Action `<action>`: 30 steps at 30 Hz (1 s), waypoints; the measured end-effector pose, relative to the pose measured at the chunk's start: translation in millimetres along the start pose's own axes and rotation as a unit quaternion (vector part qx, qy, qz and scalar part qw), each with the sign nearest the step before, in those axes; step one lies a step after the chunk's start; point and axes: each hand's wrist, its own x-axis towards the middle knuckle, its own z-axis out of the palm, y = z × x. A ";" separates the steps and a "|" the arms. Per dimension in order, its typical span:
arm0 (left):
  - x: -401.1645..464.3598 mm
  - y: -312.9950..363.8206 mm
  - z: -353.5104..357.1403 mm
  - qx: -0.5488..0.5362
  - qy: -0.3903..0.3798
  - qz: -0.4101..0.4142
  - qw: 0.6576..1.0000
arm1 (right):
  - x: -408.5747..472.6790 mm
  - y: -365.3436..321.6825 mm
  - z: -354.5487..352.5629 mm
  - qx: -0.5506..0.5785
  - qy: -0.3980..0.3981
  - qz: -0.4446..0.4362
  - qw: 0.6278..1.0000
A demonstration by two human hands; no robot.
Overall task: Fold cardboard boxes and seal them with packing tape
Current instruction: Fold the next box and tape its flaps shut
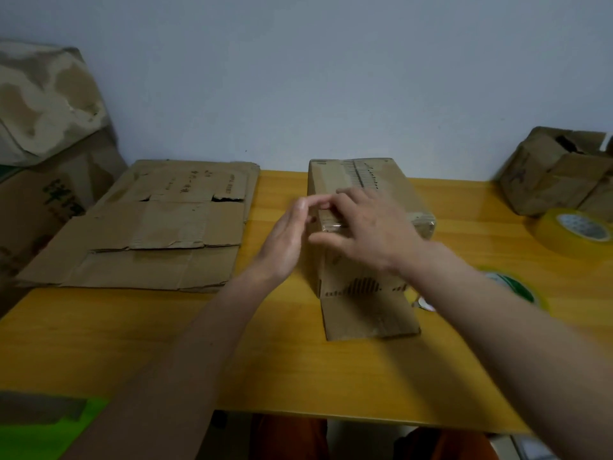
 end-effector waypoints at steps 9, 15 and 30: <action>40.5 -12.5 38.0 0.285 0.069 0.159 0.943 | -7.1 75.3 3.3 -0.048 -0.045 -0.077 0.995; 54.7 -25.7 23.1 0.311 0.007 0.262 0.913 | -20.3 134.4 14.2 0.116 -0.032 -0.073 0.990; 47.9 -58.9 61.4 0.111 0.152 0.225 0.956 | -10.1 88.5 58.1 0.495 0.310 0.181 0.791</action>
